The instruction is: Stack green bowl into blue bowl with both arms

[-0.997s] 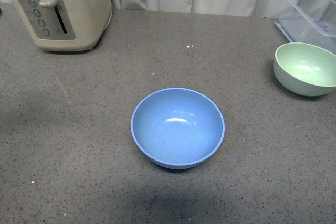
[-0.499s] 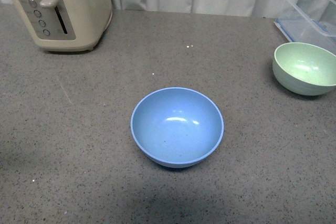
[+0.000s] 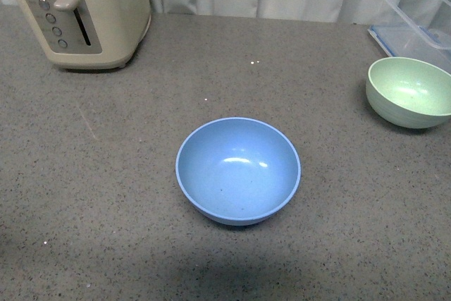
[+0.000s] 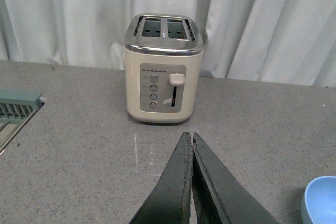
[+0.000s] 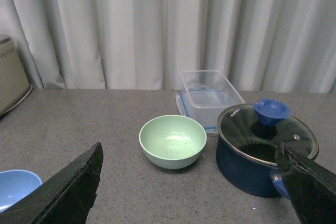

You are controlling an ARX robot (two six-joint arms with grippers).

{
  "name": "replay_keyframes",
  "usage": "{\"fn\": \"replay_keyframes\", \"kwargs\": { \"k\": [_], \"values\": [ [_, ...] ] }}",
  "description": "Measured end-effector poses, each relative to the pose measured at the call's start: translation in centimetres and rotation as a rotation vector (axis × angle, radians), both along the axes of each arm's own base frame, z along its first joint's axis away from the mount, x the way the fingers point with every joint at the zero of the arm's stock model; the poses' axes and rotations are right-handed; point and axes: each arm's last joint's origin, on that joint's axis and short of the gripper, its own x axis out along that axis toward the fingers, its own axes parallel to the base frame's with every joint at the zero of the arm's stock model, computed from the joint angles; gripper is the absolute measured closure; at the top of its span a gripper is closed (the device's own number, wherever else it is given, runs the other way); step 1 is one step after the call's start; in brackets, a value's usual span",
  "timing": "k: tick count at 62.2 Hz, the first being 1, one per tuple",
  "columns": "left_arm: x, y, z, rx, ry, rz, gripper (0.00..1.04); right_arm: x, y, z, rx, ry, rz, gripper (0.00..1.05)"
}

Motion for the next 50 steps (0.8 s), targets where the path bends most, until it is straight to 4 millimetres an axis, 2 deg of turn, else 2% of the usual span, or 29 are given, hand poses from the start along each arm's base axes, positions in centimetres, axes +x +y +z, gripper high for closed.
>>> {"fn": "replay_keyframes", "kwargs": {
  "k": [50],
  "values": [
    [-2.7, 0.0, 0.5, 0.0, -0.019, 0.0, 1.01, 0.0, 0.0, 0.0, 0.0, 0.0, 0.0, 0.09]
  ]
}}
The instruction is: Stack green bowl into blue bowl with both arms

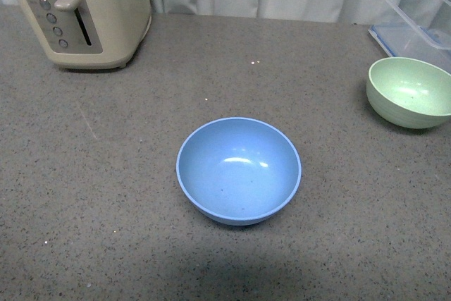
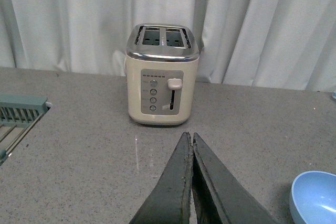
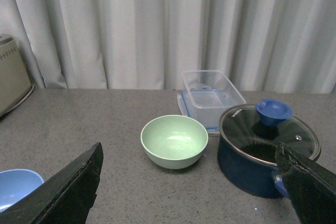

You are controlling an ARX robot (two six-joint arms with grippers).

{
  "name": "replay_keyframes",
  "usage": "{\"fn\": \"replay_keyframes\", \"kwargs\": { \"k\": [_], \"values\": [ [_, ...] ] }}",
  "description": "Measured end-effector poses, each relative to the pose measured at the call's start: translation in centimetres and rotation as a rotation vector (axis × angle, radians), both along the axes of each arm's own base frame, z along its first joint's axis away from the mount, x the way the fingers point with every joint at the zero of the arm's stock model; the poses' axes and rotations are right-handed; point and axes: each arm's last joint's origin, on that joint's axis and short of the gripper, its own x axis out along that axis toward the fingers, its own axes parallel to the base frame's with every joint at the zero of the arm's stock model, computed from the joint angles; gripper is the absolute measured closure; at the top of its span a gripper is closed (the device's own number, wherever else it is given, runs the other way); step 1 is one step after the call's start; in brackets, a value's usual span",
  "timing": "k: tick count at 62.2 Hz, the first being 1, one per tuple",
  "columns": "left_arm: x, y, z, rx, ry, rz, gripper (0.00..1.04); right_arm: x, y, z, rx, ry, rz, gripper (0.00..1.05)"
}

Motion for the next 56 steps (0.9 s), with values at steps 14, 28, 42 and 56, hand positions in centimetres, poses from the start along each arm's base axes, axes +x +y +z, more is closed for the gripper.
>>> {"fn": "replay_keyframes", "kwargs": {
  "k": [14, 28, 42, 56],
  "values": [
    [-0.4, 0.0, 0.0, 0.0, 0.0, 0.0, 1.01, 0.0, 0.0, 0.0, 0.0, 0.0, 0.0, 0.09],
    [-1.5, 0.0, -0.3, 0.0, 0.006, 0.0, 1.01, 0.0, 0.0, 0.0, 0.0, 0.0, 0.0, 0.09],
    [-1.6, 0.0, -0.4, 0.0, 0.007, 0.0, 0.72, 0.0, 0.0, 0.0, 0.0, 0.0, 0.0, 0.09],
    [-1.6, 0.0, -0.4, 0.0, 0.007, 0.0, 0.27, 0.0, 0.0, 0.0, 0.0, 0.0, 0.0, 0.09]
  ]
}}
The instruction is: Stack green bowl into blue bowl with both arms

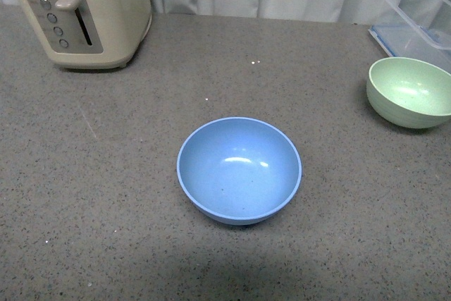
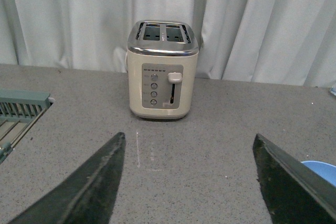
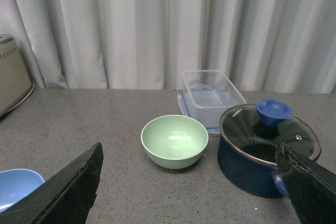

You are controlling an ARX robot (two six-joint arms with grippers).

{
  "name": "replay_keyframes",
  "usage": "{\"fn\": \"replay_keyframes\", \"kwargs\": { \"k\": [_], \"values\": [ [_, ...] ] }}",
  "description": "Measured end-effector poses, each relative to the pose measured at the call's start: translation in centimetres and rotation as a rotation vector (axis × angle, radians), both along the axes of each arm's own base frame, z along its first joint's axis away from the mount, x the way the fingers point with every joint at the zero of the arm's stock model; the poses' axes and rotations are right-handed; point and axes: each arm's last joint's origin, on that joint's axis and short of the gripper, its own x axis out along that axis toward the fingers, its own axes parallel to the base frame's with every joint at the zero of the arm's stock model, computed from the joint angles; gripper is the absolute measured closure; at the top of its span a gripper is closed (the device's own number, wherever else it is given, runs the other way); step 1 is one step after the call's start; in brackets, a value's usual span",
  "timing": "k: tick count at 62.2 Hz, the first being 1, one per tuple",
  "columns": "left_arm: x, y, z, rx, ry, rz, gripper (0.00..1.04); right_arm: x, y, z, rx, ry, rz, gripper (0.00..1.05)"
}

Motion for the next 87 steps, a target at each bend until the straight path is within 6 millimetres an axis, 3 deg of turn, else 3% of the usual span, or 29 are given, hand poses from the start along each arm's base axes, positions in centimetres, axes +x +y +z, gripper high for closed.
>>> {"fn": "replay_keyframes", "kwargs": {
  "k": [8, 14, 19, 29, 41, 59, 87],
  "values": [
    [0.0, 0.0, 0.0, 0.0, 0.0, 0.0, 0.05, 0.0, 0.0, 0.0, 0.0, 0.0, 0.0, 0.09],
    [0.0, 0.0, 0.0, 0.002, 0.0, 0.0, 0.07, 0.0, 0.0, 0.0, 0.001, 0.002, -0.002, 0.09],
    [0.0, 0.0, 0.0, 0.002, 0.0, 0.0, 0.06, 0.2, 0.0, -0.4, 0.028, 0.162, -0.037, 0.09],
    [0.0, 0.0, 0.0, 0.003, -0.001, 0.0, 0.06, 2.2, 0.0, 0.8, 0.019, 0.244, 0.054, 0.09],
    [0.0, 0.0, 0.0, 0.003, -0.001, 0.0, 0.06, 7.4, -0.5, 2.1, -0.074, 0.353, 0.249, 0.09],
    [0.0, 0.0, 0.0, 0.003, -0.001, 0.0, 0.06, 15.7, -2.2, -1.0, -0.321, 0.674, 0.383, 0.09],
    [0.0, 0.0, 0.0, 0.003, -0.001, 0.0, 0.06, 24.2, -1.8, -4.5, -0.462, 0.761, 0.516, 0.09]
  ]
}}
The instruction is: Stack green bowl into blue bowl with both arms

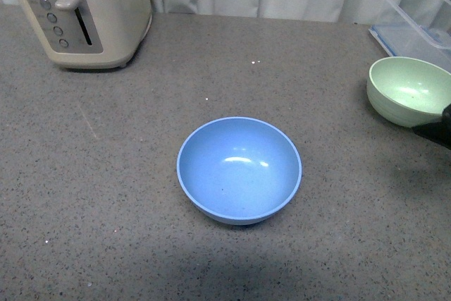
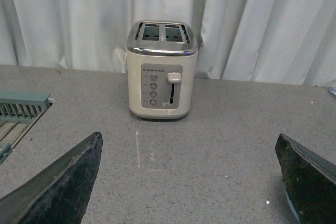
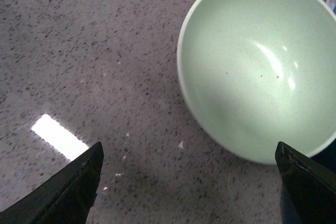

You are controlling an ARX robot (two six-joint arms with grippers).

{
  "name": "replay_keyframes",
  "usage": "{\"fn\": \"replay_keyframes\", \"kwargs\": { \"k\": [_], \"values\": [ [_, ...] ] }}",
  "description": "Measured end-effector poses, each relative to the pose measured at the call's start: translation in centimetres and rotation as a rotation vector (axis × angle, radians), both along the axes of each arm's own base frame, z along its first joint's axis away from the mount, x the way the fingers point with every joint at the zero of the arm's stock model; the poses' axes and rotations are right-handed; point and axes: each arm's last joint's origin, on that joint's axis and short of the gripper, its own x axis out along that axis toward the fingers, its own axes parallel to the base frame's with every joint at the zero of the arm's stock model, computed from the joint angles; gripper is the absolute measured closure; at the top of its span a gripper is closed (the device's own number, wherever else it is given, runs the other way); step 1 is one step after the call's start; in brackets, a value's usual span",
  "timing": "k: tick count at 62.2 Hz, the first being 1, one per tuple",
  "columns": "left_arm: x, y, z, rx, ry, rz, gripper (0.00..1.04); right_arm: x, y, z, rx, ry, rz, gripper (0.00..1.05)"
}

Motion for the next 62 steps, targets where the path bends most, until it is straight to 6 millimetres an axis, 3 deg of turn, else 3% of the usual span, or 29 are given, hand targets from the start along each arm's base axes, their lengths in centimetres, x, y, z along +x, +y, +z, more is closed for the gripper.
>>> {"fn": "replay_keyframes", "kwargs": {
  "k": [20, 35, 53, 62],
  "values": [
    [0.0, 0.0, 0.0, 0.0, 0.0, 0.0, 0.06, 4.5, 1.3, -1.3, 0.011, 0.059, 0.109, 0.09],
    [0.0, 0.0, 0.0, 0.0, 0.0, 0.0, 0.06, 5.9, 1.7, -2.8, -0.021, 0.103, 0.154, 0.1],
    [0.0, 0.0, 0.0, 0.0, 0.0, 0.0, 0.06, 6.3, 1.6, -3.0, -0.076, 0.084, 0.155, 0.52],
    [0.0, 0.0, 0.0, 0.0, 0.0, 0.0, 0.06, 6.4, 1.7, -2.9, -0.096, 0.067, 0.158, 0.86]
  ]
}}
